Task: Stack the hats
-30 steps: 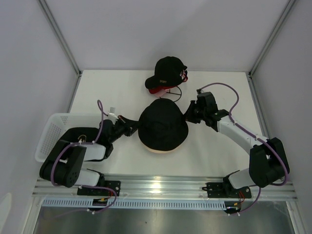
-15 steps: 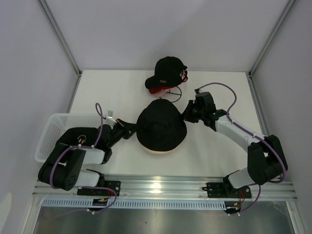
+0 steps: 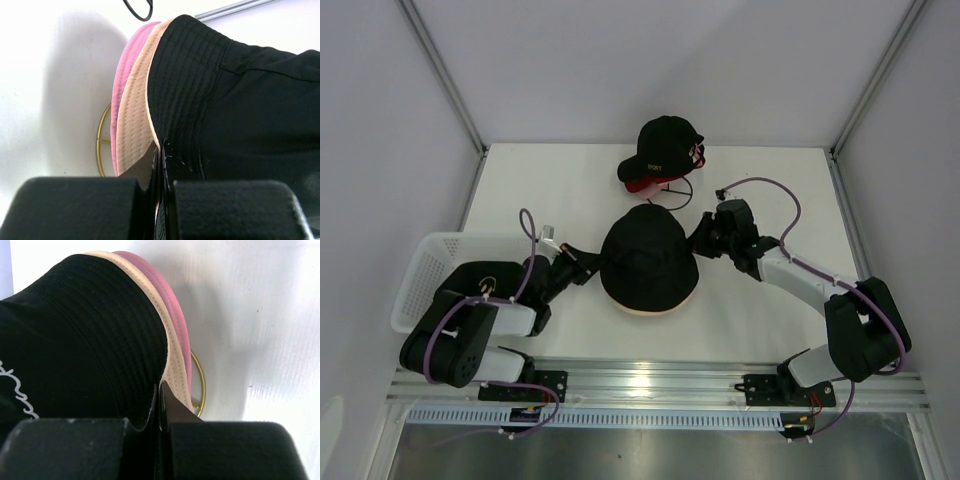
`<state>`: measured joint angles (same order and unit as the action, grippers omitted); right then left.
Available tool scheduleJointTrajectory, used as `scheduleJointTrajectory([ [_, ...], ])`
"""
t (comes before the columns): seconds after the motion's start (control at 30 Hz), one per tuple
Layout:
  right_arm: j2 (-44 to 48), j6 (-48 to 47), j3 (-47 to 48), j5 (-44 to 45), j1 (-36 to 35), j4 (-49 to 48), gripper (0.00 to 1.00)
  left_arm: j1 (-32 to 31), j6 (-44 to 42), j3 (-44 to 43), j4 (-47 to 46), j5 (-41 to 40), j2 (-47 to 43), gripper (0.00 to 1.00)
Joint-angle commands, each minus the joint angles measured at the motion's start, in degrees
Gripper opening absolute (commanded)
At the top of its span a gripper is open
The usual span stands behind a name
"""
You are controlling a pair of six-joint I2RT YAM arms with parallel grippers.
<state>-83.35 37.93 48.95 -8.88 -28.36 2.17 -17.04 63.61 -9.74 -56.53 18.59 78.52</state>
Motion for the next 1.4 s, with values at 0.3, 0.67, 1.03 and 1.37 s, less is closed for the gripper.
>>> scheduleJointTrajectory([
  [0.3,1.79,-4.27,0.35,7.39,-1.52,11.08,0.04,-0.1,-12.36,-2.55,24.6,-2.68,-9.95,0.15],
  [0.67,4.77,-12.18,13.53,11.96,0.14,23.48,0.91,-0.01,-23.61,-18.2,56.09,-18.33,-34.04,0.9],
  [1.03,14.25,-17.28,21.72,15.74,12.79,32.1,0.99,3.05,-20.2,-40.51,93.2,-44.5,-33.26,0.99],
  [1.37,19.9,-16.57,11.87,2.12,16.93,17.61,0.99,26.68,-15.53,-38.61,107.6,-48.74,-32.39,1.0],
])
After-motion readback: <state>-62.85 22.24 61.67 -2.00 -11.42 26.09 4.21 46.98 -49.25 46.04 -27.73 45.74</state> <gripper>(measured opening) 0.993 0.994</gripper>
